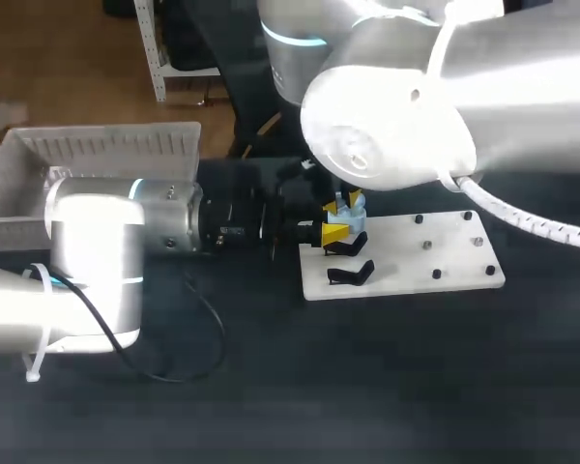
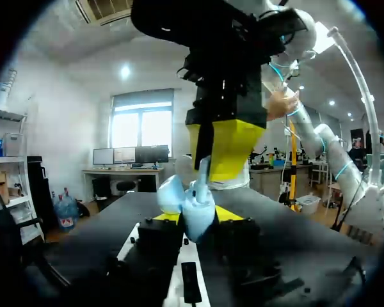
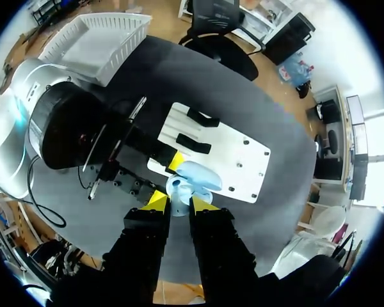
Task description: Pick up each earbud case from the left stands, insert the matching earbuds, close the lid, and place the case in the box.
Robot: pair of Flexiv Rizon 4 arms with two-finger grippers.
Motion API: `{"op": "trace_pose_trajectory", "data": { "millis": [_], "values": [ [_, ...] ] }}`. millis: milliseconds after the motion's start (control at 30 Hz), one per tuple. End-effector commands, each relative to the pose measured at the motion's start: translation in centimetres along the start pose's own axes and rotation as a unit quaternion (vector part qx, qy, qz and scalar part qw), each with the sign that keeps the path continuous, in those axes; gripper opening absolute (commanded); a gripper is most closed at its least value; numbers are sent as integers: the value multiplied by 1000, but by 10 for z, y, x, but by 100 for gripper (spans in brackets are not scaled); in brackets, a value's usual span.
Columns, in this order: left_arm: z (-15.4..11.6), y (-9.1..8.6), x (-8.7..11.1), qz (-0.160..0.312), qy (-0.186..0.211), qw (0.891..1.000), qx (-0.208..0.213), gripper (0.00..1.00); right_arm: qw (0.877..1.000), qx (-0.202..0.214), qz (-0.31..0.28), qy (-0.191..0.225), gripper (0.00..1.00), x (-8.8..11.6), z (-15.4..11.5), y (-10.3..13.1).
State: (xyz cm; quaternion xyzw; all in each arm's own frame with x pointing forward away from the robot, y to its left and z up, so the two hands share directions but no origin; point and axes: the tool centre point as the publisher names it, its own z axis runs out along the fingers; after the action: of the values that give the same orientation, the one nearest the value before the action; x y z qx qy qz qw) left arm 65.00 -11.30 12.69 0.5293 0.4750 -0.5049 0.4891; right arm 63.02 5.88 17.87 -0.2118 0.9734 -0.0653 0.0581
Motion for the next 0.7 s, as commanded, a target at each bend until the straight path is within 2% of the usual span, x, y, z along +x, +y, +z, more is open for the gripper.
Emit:
{"op": "trace_pose_trajectory", "data": {
  "millis": [33, 700],
  "values": [
    [1, -2, 1, 2, -1, 1000, -4, 0, 1000, 0, 2, -3, 0, 2, 2, 0],
    [1, -2, 1, 2, -1, 1000, -4, 0, 1000, -1, 2, -6, 0, -1, 6, 2]
  ]
}}
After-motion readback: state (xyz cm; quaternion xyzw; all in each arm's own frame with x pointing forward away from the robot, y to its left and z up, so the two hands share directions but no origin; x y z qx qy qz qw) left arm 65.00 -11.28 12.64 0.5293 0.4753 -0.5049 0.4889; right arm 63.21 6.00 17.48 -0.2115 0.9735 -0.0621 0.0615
